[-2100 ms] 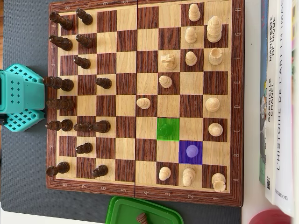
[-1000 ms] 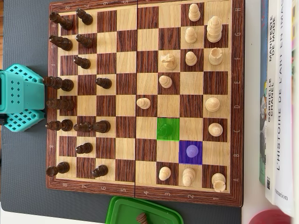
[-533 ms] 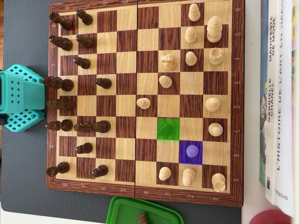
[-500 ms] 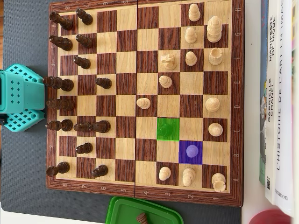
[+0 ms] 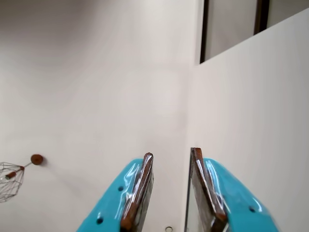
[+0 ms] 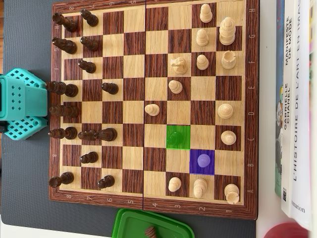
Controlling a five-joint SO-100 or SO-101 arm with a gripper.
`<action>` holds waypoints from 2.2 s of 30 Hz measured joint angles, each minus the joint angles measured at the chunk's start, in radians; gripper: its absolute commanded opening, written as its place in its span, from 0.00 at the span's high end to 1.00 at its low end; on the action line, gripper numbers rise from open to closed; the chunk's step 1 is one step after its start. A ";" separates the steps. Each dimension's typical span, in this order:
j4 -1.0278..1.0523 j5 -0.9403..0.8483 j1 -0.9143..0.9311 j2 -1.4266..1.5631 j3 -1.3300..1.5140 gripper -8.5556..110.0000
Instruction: Play chess
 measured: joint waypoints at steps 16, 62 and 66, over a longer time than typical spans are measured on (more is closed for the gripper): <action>0.000 0.000 0.000 0.000 0.000 0.82; 0.833 0.000 0.043 0.000 -0.155 0.82; 1.097 0.000 0.051 0.000 -0.218 0.82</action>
